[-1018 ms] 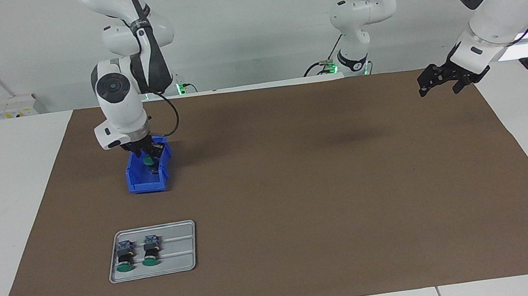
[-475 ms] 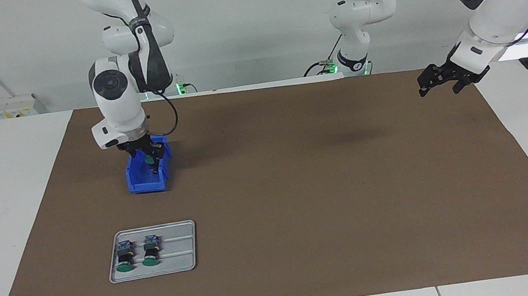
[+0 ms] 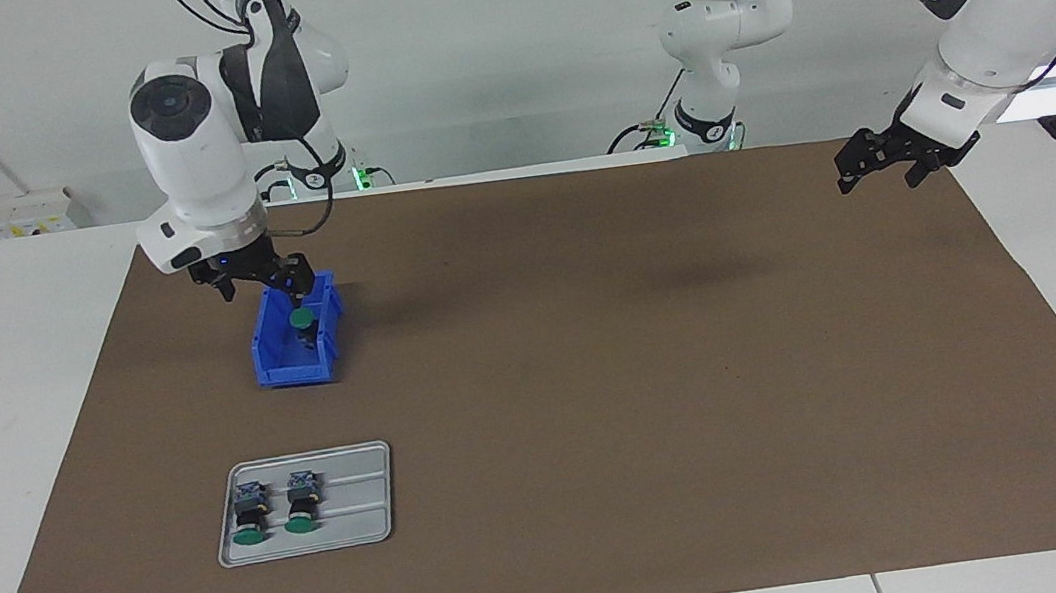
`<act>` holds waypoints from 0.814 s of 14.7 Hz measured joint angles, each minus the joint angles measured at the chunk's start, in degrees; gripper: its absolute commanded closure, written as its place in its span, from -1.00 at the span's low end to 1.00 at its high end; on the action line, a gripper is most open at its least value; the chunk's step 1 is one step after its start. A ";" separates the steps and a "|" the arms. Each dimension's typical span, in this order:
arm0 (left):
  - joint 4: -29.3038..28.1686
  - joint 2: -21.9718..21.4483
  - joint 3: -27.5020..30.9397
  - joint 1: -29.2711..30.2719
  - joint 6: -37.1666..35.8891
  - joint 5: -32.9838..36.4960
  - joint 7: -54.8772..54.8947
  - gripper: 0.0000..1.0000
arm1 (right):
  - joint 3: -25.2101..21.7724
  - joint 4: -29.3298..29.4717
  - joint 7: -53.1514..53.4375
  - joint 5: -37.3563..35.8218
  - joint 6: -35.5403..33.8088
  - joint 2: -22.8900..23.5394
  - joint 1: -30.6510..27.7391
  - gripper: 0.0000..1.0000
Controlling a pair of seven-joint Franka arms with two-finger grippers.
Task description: Place and press button with both arms
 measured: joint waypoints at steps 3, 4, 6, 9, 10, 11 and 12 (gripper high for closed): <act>0.00 0.00 0.00 0.00 0.00 0.00 0.00 -1.00 | 0.08 7.20 -0.86 4.30 -5.90 -0.13 0.00 -0.98; 0.00 0.00 0.00 0.00 0.00 0.00 0.00 -1.00 | 0.08 9.21 -1.57 4.47 -7.62 -0.14 -0.02 -0.98; 0.00 0.00 0.00 0.00 0.00 0.00 0.00 -1.00 | -0.10 12.82 -4.65 4.53 -11.46 -0.15 -0.17 -0.98; 0.00 0.00 0.00 0.00 0.00 0.00 0.00 -1.00 | -0.23 18.29 -9.34 4.69 -17.87 -0.17 -1.13 -0.98; 0.00 0.00 0.00 0.00 0.00 0.00 0.00 -1.00 | -0.22 20.11 -9.78 4.79 -19.87 -0.17 -1.32 -0.98; 0.00 0.00 0.00 0.00 0.00 0.00 0.00 -1.00 | -0.22 21.58 -9.93 4.86 -21.44 -0.18 -1.35 -0.98; 0.00 0.00 0.00 0.00 0.00 0.00 0.00 -1.00 | -0.16 22.73 -9.95 4.89 -22.54 -0.19 -1.35 -0.98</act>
